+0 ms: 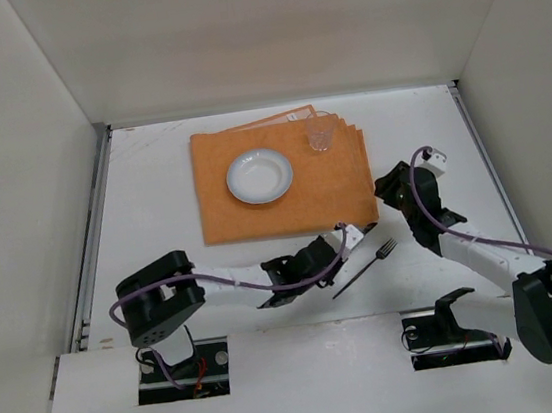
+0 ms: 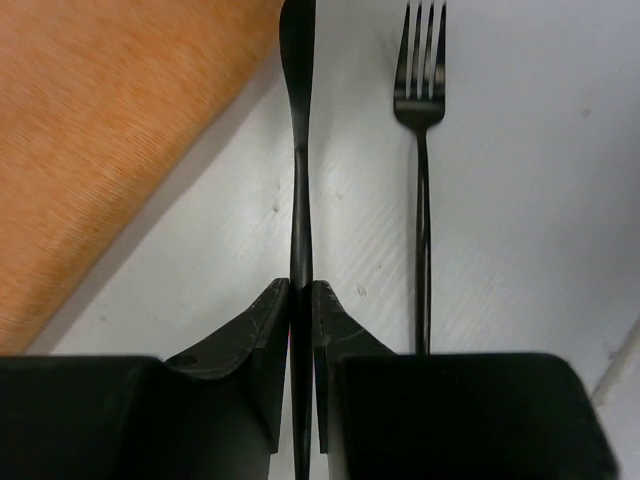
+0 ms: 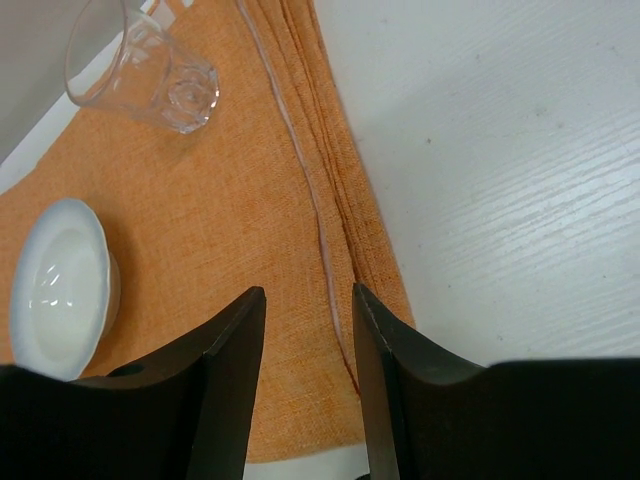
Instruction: Set the dinner table for one person
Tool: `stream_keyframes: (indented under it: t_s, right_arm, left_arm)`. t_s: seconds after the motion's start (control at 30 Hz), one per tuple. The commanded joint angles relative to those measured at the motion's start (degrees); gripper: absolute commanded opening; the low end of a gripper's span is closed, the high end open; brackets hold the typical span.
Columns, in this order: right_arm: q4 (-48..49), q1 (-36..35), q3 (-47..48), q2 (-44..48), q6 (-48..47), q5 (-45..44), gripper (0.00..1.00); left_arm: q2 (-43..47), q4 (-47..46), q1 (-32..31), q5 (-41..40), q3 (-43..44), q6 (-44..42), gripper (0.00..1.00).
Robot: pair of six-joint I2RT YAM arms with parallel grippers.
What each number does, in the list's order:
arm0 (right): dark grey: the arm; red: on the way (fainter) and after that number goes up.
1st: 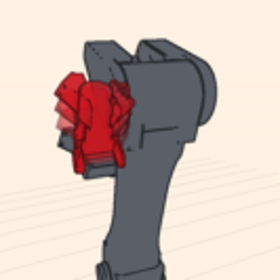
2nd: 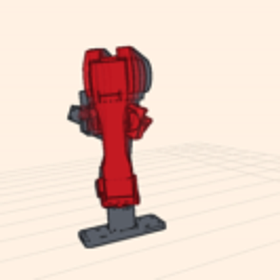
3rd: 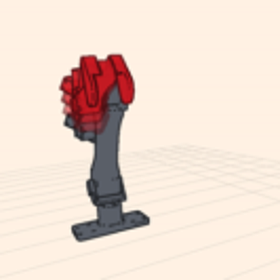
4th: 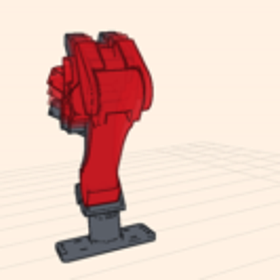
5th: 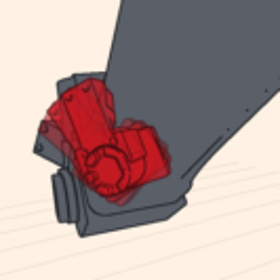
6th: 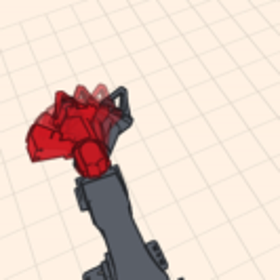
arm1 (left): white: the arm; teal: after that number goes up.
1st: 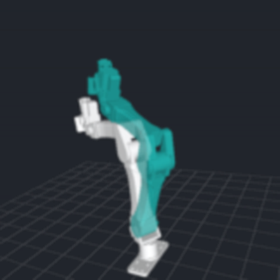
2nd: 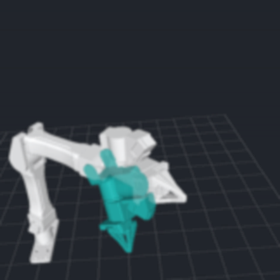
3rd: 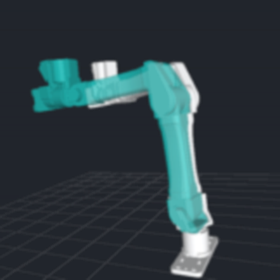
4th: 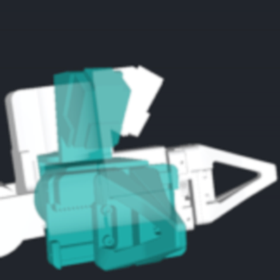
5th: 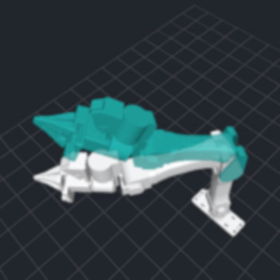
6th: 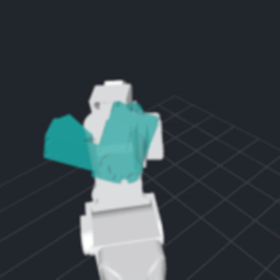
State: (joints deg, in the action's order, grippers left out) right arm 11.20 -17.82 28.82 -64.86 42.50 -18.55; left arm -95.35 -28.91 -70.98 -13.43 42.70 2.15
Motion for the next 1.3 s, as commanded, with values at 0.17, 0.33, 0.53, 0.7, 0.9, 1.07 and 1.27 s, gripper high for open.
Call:
stream_keyframes:
  t_s: [0.17, 0.33, 0.53, 0.7, 0.9, 1.07, 1.27]
  right_arm:
    - [2.77, 4.15, -3.41, 8.87, 1.79, -2.28, 0.49]
    - [3.03, 4.16, -2.98, 7.04, 1.80, -1.58, 0.49]
    - [3.12, 3.63, -1.93, 4.40, 1.45, -0.62, 0.50]
    - [3.39, 3.46, -1.66, 3.43, 1.36, 0.18, 0.50]
    - [3.83, 3.46, -1.48, 3.07, 1.36, 1.14, 0.50]
    - [4.00, 3.02, -1.31, 2.28, 1.36, 2.02, 0.50]
    - [4.00, 3.02, -1.40, 2.90, 1.36, 2.28, 0.50]
  left_arm:
    - [8.52, -5.80, 5.36, -2.21, -0.60, 3.46, 0.07]
    - [6.23, -6.78, 12.04, -5.11, 2.91, 12.42, 0.07]
    - [0.27, -8.35, 21.18, -5.99, 7.04, 29.98, 0.06]
    - [-5.89, -9.76, 24.09, -5.55, 10.29, 40.72, 0.05]
    - [-11.60, -8.19, 23.83, -8.89, 15.74, 42.67, 0.05]
    - [-14.95, -7.66, 24.09, -11.26, 19.26, 43.99, 0.05]
    - [-18.37, -5.81, 24.79, -12.06, 22.25, 45.75, 0.05]
